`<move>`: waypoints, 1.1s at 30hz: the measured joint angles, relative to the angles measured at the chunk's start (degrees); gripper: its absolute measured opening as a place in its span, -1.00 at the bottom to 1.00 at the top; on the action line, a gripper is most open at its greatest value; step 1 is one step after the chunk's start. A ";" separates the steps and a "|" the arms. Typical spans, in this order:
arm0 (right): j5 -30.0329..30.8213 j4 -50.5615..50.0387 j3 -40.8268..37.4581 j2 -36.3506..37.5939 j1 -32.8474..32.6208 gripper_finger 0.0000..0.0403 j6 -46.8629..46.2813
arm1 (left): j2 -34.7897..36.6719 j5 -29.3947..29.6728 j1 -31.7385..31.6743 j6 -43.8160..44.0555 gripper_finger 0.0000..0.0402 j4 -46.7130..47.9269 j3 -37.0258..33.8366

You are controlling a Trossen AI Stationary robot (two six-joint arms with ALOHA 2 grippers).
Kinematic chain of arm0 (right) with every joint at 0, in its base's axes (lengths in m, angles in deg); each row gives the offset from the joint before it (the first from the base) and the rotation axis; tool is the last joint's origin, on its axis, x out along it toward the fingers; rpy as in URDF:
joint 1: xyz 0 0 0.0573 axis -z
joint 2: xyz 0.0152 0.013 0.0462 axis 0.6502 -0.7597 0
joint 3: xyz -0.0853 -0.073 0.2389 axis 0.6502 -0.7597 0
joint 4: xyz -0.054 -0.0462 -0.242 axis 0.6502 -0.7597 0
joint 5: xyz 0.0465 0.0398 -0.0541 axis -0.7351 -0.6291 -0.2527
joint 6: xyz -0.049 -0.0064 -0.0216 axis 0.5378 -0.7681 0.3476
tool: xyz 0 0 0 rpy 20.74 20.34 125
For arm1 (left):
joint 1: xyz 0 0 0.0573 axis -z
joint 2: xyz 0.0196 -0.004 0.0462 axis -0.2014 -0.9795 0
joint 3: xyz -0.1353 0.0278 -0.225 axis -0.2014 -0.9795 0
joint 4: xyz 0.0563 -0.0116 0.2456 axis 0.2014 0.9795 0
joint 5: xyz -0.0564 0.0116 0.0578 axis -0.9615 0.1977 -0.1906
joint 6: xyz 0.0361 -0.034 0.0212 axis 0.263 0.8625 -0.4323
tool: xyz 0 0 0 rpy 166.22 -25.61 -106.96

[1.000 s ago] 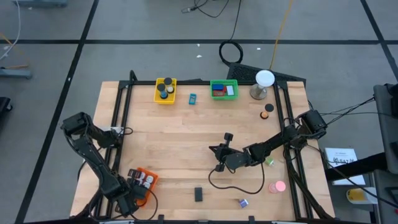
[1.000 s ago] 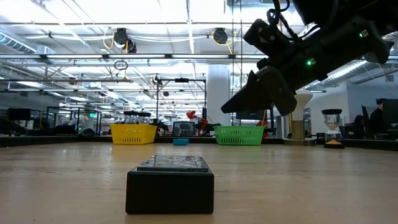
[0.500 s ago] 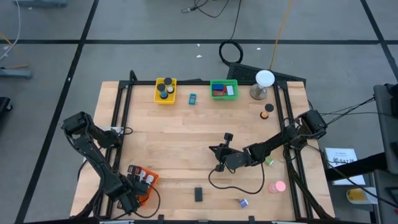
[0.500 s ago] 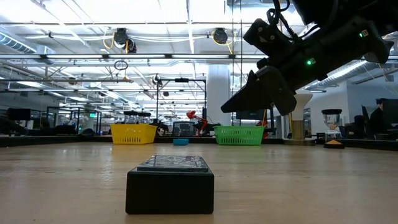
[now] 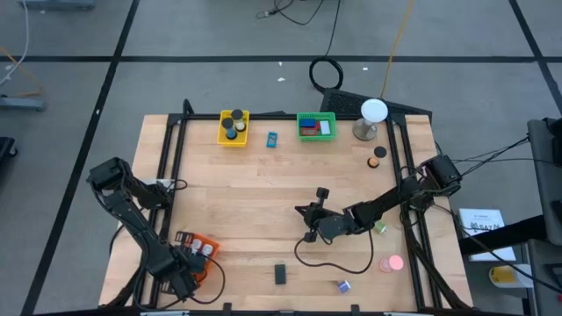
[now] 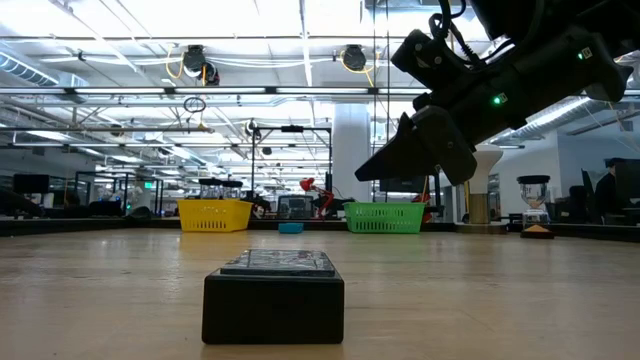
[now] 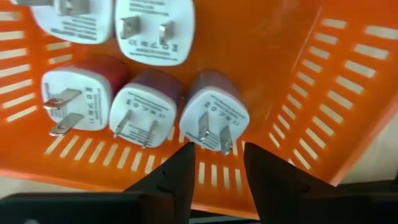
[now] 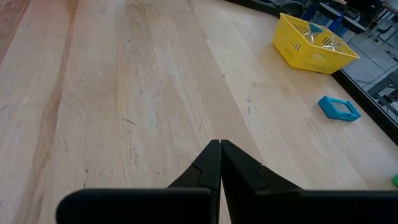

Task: Pick & Place Office items
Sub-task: Put the blue charger adapter into the orange bin, then put the orange hourglass into the yellow bin

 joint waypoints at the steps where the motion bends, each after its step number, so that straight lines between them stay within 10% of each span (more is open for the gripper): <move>1: 0.00 0.04 0.00 0.00 0.00 -0.98 0.00 | 0.00 -0.39 0.00 0.00 -0.35 0.00 0.00; 13: -2.91 0.15 0.00 -0.04 0.00 -0.98 -0.17 | 3.86 0.89 0.04 0.98 -0.51 0.07 2.60; 22: -2.97 0.37 0.00 -0.04 -0.02 -0.98 -0.20 | 11.81 18.58 -0.52 -3.01 -0.52 -3.26 2.58; 27: -2.93 0.04 0.00 -0.04 -0.87 -0.98 -0.33 | 18.84 28.74 -3.80 -17.62 -0.52 -23.31 -5.20; 33: -2.87 -1.54 0.00 1.76 -1.88 -0.98 -2.25 | 24.93 22.28 -13.79 -39.13 -0.52 -61.98 -23.40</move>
